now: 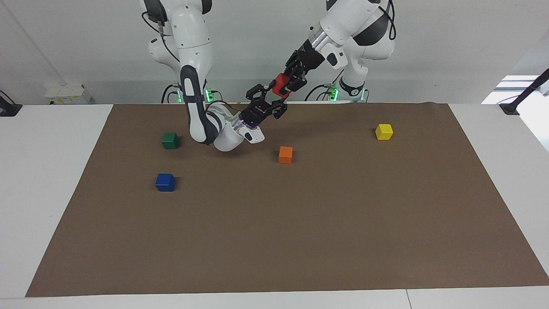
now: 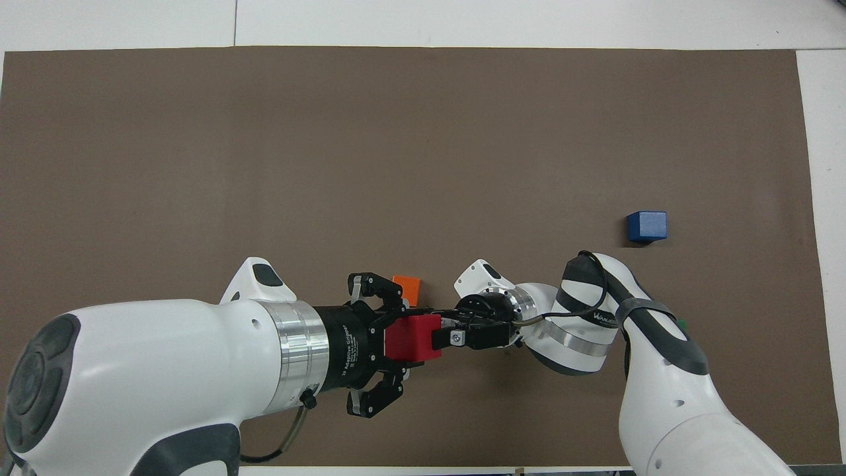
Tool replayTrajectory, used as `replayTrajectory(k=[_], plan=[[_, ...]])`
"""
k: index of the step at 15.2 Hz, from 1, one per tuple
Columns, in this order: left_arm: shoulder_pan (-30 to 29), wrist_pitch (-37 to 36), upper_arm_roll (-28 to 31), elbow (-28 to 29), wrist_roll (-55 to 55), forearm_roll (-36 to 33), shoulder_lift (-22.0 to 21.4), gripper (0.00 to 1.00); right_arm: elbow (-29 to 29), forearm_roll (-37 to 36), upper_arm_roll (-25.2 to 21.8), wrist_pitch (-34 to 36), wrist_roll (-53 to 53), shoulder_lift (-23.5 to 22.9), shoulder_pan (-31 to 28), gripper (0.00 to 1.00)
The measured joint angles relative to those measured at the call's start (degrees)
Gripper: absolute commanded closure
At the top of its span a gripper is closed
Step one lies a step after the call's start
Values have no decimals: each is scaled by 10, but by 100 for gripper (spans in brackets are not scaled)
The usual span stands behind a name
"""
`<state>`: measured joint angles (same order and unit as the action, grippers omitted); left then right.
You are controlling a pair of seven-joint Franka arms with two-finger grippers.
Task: Transfer red block to right arm and stack on blue block
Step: 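Open the left gripper and withdraw it while the right gripper holds the cube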
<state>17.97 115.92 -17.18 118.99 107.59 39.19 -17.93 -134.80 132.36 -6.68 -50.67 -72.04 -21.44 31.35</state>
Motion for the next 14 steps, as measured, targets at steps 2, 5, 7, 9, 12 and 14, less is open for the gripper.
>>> replayTrajectory(k=[2,5,7,9,12,14], plan=[[-1,-8,2,4,4,0,0,0,6,3,-1,1,-5,0,-1,100],[-24,-30,8,7,-1,0,0,0,14,4,-2,1,-5,0,-3,100],[-67,-70,12,3,-36,-1,-3,0,14,4,-2,1,-5,0,-3,100],[-124,-102,16,0,-88,-1,-8,0,14,4,-2,1,-5,0,-3,100],[-193,-114,19,-1,-192,-32,-10,0,17,4,-3,-2,-5,0,-3,100],[-228,-118,19,-1,-281,-59,-9,0,25,4,-4,-22,1,4,-6,100]])
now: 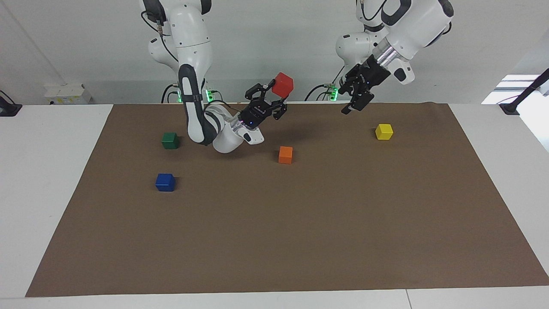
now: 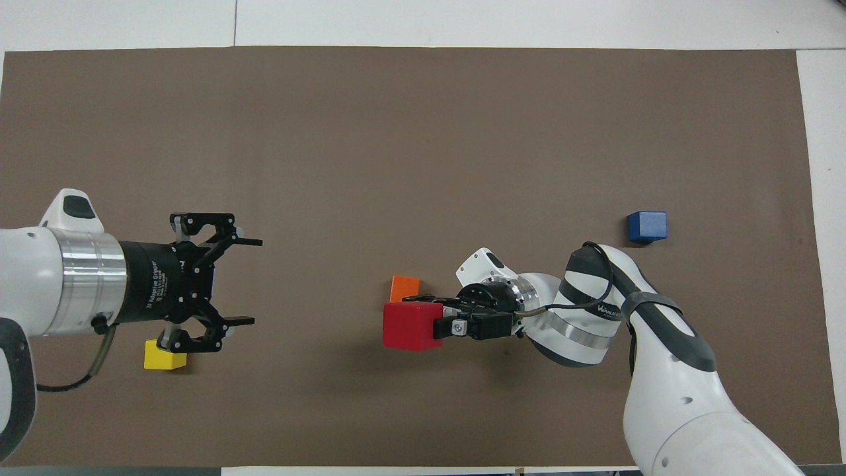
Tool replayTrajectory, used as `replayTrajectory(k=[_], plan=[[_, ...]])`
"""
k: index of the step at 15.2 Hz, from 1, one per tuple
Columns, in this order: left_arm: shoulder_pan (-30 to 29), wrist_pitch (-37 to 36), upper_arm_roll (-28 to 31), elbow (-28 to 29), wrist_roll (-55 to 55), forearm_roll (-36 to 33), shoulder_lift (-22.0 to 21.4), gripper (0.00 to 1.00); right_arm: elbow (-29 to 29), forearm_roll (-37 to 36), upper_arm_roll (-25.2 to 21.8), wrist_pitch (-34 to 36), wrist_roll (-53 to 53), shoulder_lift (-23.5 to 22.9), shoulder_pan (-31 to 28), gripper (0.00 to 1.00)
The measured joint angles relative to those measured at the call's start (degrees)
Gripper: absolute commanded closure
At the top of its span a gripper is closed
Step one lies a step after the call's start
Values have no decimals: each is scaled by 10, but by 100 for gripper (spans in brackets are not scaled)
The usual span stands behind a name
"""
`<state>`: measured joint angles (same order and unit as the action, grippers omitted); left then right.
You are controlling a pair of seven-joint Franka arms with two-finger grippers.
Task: Transfer red block to right arm and stack on blue block
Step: 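Open the left gripper and withdraw it while the right gripper holds the cube, then carry the red cube with the right gripper above the blue cube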
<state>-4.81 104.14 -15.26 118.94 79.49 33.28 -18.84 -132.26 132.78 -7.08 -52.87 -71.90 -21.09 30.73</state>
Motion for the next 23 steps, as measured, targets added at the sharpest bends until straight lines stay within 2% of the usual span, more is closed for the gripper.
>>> replayTrajectory(k=[2,4,7,10,13,16,18,20,23], plan=[[-45,0,0,0,-105,-27,1,0,15,0,0,-41,27,11,-9,100],[-74,0,1,-1,-226,-102,4,0,32,0,-1,-93,68,29,-21,100],[-79,-9,0,-26,-343,-234,17,0,57,0,-2,-190,131,64,-35,100],[-79,-58,3,-80,-425,-299,40,0,76,-27,-2,-314,196,110,-39,100],[-80,-133,24,-169,-544,-315,92,0,96,-96,-3,-448,275,165,-40,100],[-72,-154,25,-249,-583,-346,164,0,119,-175,-3,-554,338,195,-39,100],[-44,-153,44,-261,-585,-349,186,0,137,-248,-3,-609,379,201,-40,100],[9,-154,89,-261,-586,-349,190,0,154,-323,-3,-660,419,203,-39,100],[47,-154,104,-254,-586,-349,186,0,179,-486,-3,-709,508,204,-39,100]])
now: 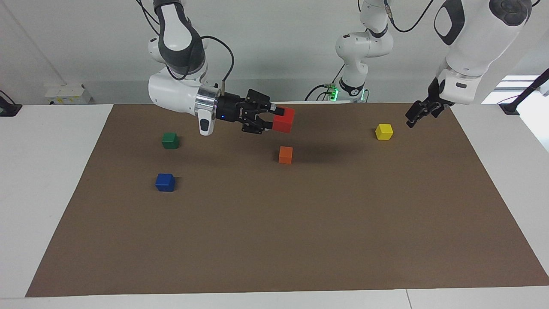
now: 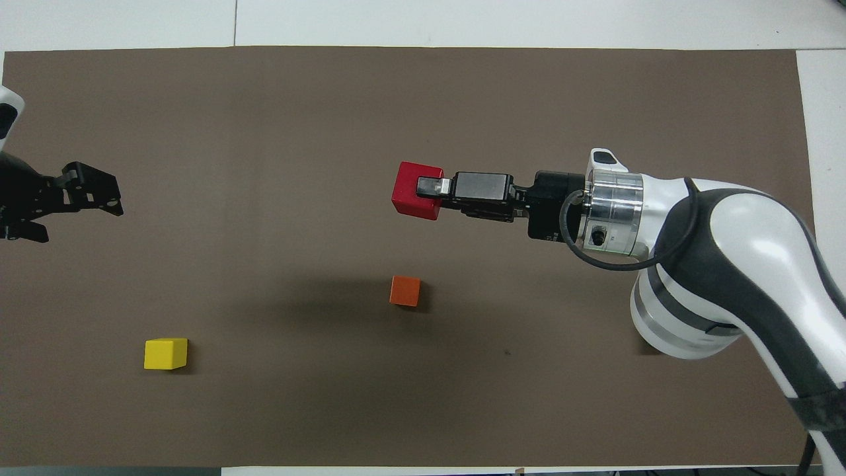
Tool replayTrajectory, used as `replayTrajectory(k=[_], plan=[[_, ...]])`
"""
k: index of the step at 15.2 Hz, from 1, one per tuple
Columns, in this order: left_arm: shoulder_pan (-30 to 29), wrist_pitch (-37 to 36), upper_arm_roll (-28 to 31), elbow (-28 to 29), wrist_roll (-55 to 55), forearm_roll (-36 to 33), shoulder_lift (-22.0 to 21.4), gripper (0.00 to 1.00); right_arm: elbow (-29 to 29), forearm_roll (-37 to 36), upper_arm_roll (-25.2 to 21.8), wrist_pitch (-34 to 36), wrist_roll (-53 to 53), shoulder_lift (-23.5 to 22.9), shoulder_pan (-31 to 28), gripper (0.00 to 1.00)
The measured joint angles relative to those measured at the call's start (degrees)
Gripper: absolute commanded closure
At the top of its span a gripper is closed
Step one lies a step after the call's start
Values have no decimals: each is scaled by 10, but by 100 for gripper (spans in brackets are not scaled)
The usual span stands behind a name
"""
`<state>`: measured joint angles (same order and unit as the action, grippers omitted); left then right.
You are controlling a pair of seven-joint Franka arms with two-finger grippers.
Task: Transfer red block to right arm and stack on blue block
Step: 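Carry the red cube with the right gripper above the blue cube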
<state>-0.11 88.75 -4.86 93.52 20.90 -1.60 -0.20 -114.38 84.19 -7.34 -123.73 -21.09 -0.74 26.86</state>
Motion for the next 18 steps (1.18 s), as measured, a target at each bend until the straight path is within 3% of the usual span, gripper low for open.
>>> replayTrajectory(k=[7,11,15,18], plan=[[5,1,5,3,-63,0,0,0,35,-469,-2,0,215,0,-11,100],[5,-2,4,-10,-87,0,0,0,35,-643,-2,78,274,0,-25,100],[5,-12,-2,-31,-109,0,3,0,35,-772,-4,160,290,1,-52,100],[5,-26,-13,-35,-110,0,2,0,34,-838,-5,182,292,3,-88,100]])
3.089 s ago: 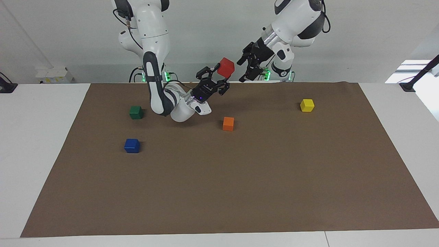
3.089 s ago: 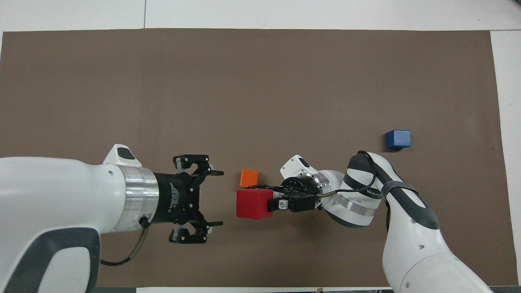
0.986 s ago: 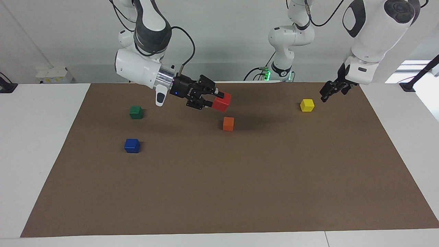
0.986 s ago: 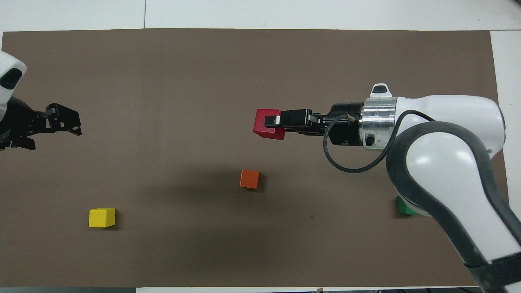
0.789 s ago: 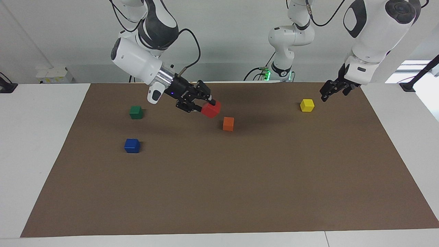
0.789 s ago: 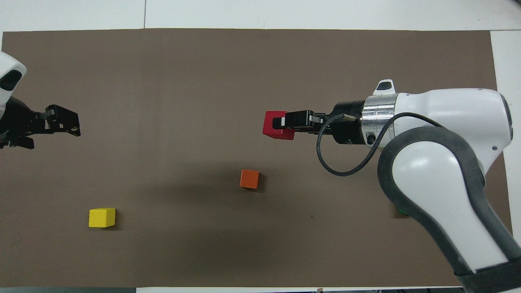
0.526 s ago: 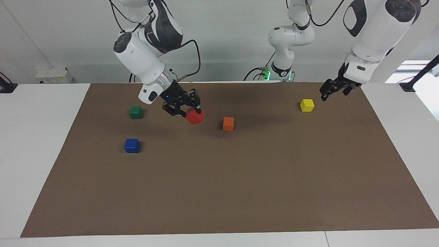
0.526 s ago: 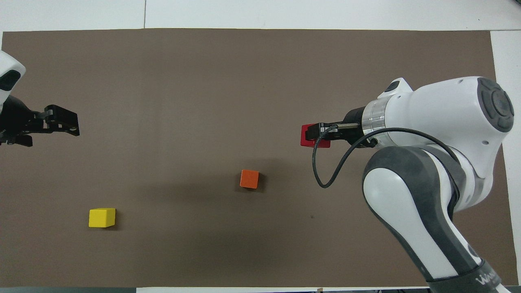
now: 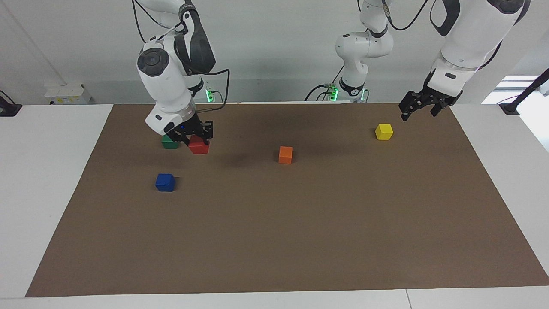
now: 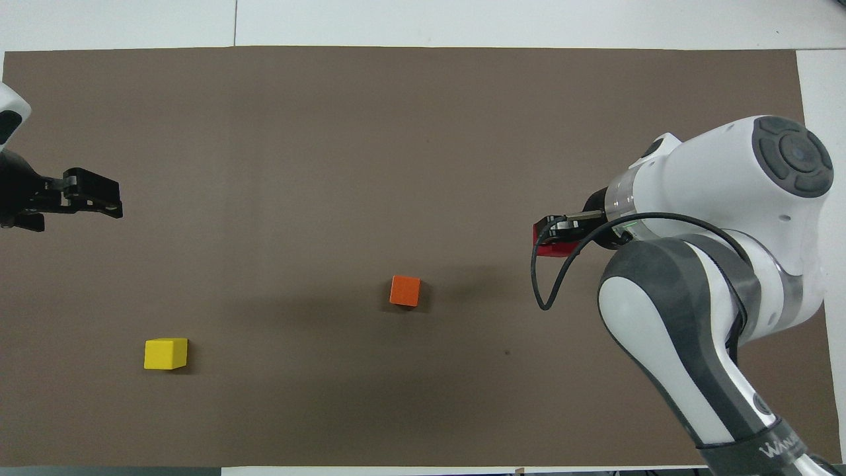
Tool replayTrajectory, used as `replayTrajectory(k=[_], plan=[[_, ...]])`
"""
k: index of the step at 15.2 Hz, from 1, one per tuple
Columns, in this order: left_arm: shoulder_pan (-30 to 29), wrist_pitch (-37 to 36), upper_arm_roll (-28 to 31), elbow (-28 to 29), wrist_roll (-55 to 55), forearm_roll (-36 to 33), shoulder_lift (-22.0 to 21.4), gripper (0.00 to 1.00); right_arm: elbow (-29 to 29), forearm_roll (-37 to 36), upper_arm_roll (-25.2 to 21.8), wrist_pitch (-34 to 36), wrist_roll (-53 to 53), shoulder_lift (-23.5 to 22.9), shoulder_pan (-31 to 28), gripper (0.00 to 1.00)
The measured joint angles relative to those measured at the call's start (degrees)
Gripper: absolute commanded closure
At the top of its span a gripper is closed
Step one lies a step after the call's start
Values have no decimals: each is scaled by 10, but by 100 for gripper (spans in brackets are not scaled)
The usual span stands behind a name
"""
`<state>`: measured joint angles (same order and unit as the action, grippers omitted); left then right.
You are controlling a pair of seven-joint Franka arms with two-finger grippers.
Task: Transfer red block to right arm and stack on blue block
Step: 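Carry the red cube with the right gripper above the blue cube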
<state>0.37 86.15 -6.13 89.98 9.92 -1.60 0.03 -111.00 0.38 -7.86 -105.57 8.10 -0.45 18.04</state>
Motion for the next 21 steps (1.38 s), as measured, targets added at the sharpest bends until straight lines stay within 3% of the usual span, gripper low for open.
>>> replayTrajectory(k=[5,16,21], plan=[[0,-3,-13,-2,0,0,-4,0,-15,-55,-1,-34,-79,1,-66,100],[0,-6,-10,-2,-9,19,-4,0,-145,-68,1,-250,-128,1,-95,100],[0,-5,-12,-3,-20,20,-4,0,-165,-68,0,-304,-128,-13,-98,100]])
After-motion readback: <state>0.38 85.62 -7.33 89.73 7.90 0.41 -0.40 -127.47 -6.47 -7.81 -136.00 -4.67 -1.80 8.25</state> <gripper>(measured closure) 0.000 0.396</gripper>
